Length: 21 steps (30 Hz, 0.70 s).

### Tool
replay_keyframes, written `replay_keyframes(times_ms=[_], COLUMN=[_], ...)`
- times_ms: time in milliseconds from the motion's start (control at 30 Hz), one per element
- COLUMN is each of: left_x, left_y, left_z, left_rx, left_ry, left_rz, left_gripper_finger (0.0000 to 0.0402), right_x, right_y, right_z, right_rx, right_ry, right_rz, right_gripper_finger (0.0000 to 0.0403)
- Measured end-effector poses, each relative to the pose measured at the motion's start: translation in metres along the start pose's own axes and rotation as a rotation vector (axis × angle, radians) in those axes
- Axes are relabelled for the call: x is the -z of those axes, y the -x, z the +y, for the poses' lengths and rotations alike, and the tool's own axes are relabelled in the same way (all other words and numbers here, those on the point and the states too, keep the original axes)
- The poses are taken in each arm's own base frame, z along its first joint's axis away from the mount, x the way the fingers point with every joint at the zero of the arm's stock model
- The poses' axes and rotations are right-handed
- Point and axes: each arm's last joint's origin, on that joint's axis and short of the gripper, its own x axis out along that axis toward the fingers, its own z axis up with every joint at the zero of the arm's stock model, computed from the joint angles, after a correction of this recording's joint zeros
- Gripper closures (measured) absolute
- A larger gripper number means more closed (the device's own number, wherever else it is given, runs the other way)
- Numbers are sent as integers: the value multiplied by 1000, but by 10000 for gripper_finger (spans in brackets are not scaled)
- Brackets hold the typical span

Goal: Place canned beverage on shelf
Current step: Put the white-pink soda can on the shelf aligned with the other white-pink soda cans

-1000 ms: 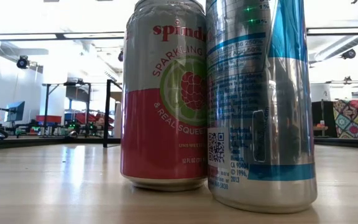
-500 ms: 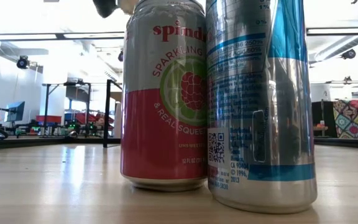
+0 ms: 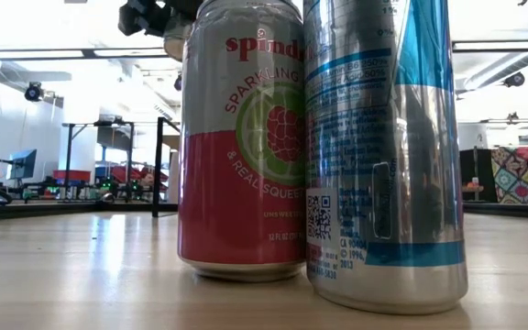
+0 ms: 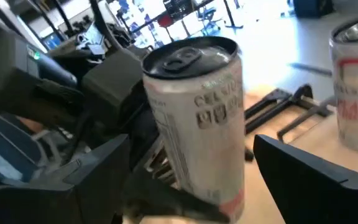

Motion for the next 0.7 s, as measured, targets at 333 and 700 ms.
replay_keyframes(times_ms=[333,700], left_x=[0,-3], left_y=[5,13], left_z=[5,8], left_rx=[5,76], left_ry=[-24,-11], left_rz=[16,32], left_gripper_finger=[154,154], right_x=[-8,-12], right_y=[-26,-39], right_z=[10,13], right_rx=[33,28], right_ry=[118,151], right_rz=[69,85], right_gripper_finger=[73,78])
